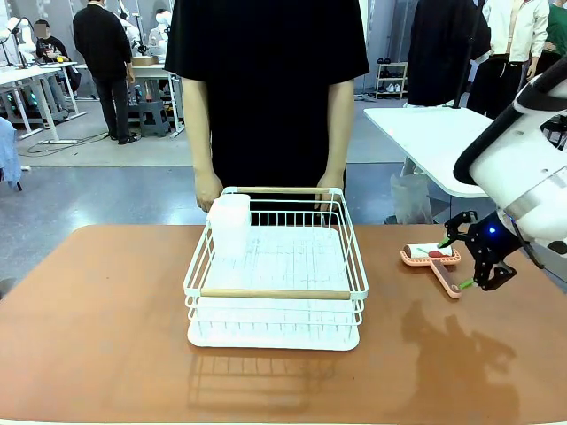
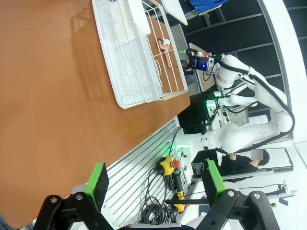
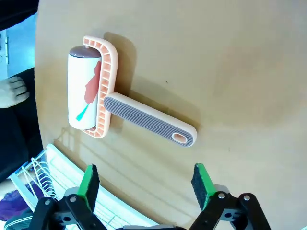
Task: Clean the table.
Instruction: Place the Lint Roller down when the Dish drying rack is positioned in the middle of the table.
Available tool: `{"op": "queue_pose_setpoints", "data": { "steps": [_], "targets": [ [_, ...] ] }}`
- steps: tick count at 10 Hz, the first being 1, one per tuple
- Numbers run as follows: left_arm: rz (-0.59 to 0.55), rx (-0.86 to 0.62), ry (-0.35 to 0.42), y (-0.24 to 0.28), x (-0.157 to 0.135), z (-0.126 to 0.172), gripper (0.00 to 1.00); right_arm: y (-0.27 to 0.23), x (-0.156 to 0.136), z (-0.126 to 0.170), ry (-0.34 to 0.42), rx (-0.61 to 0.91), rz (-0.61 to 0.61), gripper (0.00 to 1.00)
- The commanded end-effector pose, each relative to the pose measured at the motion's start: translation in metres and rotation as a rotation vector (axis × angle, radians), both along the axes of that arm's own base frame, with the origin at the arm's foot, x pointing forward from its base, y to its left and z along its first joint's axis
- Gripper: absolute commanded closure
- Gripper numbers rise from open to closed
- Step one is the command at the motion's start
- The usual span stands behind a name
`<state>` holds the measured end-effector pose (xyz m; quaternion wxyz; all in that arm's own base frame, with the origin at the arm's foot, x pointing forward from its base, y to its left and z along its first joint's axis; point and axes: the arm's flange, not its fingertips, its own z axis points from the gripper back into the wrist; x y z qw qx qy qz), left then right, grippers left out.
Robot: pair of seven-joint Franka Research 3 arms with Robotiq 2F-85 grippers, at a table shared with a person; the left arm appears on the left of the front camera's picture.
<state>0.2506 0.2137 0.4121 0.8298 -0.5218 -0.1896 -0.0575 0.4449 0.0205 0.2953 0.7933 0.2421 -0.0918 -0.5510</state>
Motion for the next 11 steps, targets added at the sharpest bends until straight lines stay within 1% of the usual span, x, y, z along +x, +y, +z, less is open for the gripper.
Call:
{"op": "queue_pose_setpoints", "data": {
  "steps": [1,3,4,11],
  "targets": [
    [-0.008,-0.014,-0.033,0.000,-0.003,0.000,0.00,0.002,0.001,0.052,0.040,-0.023,-0.010,0.00],
    [-0.008,-0.014,-0.033,0.000,-0.003,0.000,0.00,-0.001,0.005,0.054,0.057,-0.032,-0.021,0.00],
    [-0.008,-0.014,-0.033,0.000,-0.003,0.000,0.00,-0.001,0.003,0.018,0.009,-0.031,0.019,0.00],
    [-0.008,-0.014,-0.033,0.000,-0.003,0.000,0.00,-0.001,0.003,0.018,0.009,-0.031,0.019,0.00]
  ]
}}
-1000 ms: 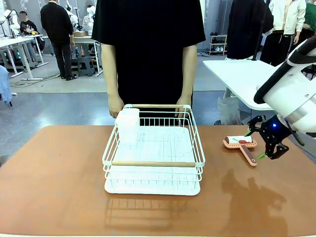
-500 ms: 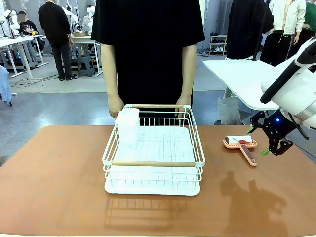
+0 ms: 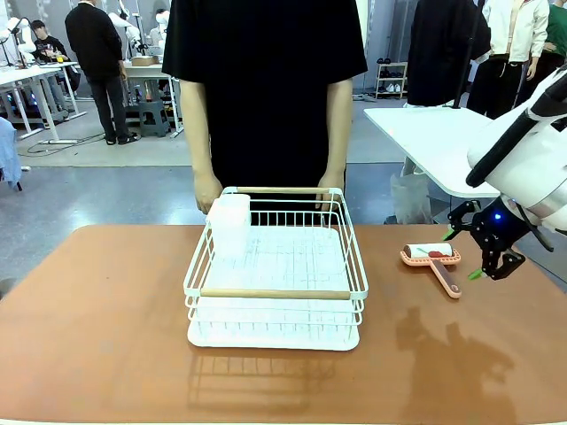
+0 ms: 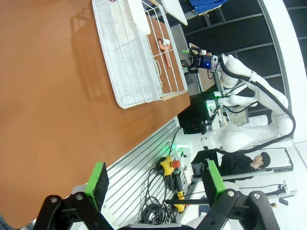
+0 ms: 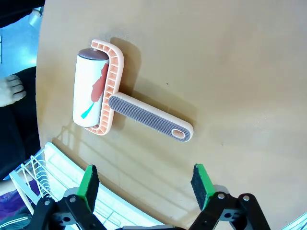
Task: Clean the table.
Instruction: Place the Lint Roller down when the Dish drying rack is positioned in the middle of the table.
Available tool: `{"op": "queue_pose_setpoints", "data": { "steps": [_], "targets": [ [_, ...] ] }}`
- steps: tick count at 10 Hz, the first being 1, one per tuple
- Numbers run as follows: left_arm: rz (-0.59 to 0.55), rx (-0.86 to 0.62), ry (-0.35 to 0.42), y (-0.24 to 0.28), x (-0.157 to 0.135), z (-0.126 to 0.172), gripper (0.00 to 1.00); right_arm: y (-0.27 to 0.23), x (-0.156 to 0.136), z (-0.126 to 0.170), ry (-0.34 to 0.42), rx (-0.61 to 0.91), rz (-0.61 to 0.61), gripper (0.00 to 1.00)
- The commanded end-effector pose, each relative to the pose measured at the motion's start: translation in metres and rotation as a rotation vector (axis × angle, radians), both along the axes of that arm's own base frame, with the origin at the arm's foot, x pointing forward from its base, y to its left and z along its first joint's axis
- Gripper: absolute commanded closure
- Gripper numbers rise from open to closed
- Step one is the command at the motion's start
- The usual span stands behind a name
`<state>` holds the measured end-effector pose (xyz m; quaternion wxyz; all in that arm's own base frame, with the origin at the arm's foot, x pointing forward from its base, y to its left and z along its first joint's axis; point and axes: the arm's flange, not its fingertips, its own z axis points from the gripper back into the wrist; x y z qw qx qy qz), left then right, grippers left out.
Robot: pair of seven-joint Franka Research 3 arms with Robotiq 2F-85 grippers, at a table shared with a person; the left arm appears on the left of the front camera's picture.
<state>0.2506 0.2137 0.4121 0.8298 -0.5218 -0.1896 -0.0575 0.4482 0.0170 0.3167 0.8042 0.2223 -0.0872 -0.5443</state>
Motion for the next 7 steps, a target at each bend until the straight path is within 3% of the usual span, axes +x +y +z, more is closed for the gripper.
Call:
{"op": "queue_pose_setpoints", "data": {
  "steps": [1,7],
  "targets": [
    [-0.008,-0.014,-0.033,0.0005,-0.0027,0.0003,0.00,0.0024,-0.0008,-0.0033,-0.019,0.002,-0.002,0.00],
    [-0.008,-0.014,-0.033,0.0005,-0.0027,0.0003,0.00,0.0024,-0.0008,-0.0033,-0.019,0.002,-0.002,0.00]
  ]
}}
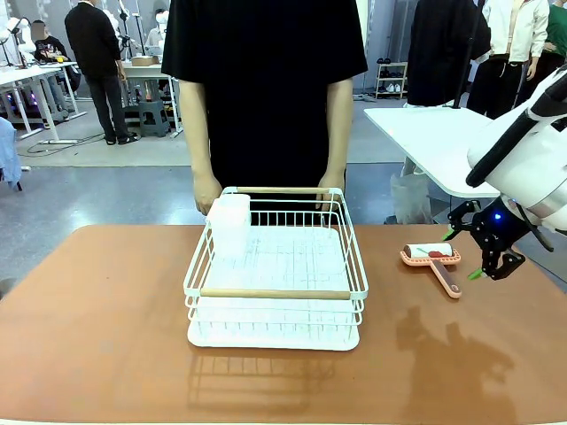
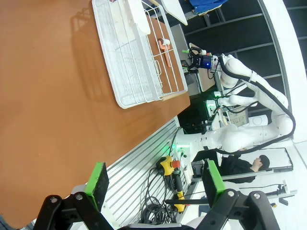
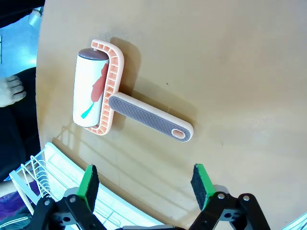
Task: Clean the table.
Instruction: Place the Lint Roller down when the Dish drying rack is positioned in the middle of the table.
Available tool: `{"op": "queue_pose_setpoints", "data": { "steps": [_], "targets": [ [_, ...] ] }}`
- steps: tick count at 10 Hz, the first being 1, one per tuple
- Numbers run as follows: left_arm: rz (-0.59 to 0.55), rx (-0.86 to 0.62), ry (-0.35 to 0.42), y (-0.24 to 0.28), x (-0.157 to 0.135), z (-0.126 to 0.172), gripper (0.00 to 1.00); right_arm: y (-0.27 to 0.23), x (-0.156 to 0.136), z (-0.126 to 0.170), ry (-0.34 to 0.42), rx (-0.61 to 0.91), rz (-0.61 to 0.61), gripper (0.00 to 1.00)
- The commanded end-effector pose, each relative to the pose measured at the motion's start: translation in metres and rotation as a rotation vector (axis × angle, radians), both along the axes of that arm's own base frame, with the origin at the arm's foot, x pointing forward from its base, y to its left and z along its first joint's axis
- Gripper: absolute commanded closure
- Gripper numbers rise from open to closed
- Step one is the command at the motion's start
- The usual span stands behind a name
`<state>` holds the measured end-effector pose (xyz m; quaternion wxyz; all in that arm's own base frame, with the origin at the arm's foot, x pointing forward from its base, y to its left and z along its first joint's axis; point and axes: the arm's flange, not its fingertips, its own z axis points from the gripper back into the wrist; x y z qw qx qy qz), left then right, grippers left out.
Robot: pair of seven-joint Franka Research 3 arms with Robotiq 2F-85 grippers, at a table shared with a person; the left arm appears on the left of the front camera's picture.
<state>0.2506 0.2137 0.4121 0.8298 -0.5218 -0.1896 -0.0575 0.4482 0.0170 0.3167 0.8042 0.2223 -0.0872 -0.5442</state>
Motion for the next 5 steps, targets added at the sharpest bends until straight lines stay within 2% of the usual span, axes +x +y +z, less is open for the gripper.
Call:
{"op": "queue_pose_setpoints", "data": {
  "steps": [1,5],
  "targets": [
    [-0.008,-0.014,-0.033,0.0005,-0.0027,0.0003,0.00,0.0024,-0.0008,-0.0033,-0.019,0.002,-0.003,0.00],
    [-0.008,-0.014,-0.033,0.0005,-0.0027,0.0003,0.00,0.0024,-0.0008,-0.0033,-0.019,0.002,-0.003,0.00]
  ]
}}
